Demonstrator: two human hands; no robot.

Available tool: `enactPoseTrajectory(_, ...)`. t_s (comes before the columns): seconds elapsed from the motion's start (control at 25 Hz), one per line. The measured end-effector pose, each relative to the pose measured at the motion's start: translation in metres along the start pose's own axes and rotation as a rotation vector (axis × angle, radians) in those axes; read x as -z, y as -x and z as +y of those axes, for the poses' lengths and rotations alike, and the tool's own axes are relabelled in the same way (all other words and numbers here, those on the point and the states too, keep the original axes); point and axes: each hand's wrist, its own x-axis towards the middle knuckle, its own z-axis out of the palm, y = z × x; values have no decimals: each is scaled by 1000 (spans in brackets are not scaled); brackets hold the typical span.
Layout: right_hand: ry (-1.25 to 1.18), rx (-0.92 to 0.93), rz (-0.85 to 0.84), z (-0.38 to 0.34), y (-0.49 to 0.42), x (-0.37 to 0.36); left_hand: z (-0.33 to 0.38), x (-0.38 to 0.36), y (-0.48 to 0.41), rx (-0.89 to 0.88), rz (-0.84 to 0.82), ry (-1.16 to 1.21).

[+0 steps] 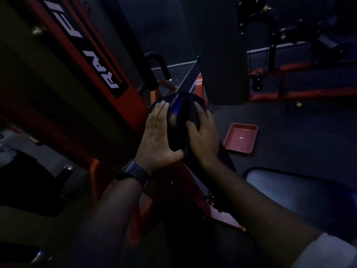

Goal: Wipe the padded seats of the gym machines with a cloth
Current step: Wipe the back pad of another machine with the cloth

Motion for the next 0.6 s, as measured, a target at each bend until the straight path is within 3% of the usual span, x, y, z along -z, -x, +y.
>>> enactPoseTrajectory(0.04, 4, 63, -3, 7, 1, 3, 0, 0, 0, -3, -6, -4)
enactPoseTrajectory(0.16, -58, -300, 52, 34, -20, 14, 1, 3, 0, 4, -15, -24)
enactPoseTrajectory(0.2, -39, -338, 58, 29, -13, 13, 2, 2, 1, 2, -19, -25)
enactPoseTrajectory(0.36, 9, 45, 82, 15, 22, 1, 1, 1, -1, 10, -7, -26)
enactPoseTrajectory(0.4, -18, -35, 92, 22, 14, 4, 1, 1, -1, 13, -5, -31)
enactPoseTrajectory(0.48, -108, -383, 83, 32, 4, 6, 1, 0, 1, 10, -8, -29)
enactPoseTrajectory(0.52, -117, -443, 61, 28, 12, 4, 0, 0, 1, 2, -1, -31)
enactPoseTrajectory(0.6, -41, -199, 48, 10, 46, -7, -3, -1, 0, -6, 10, -42)
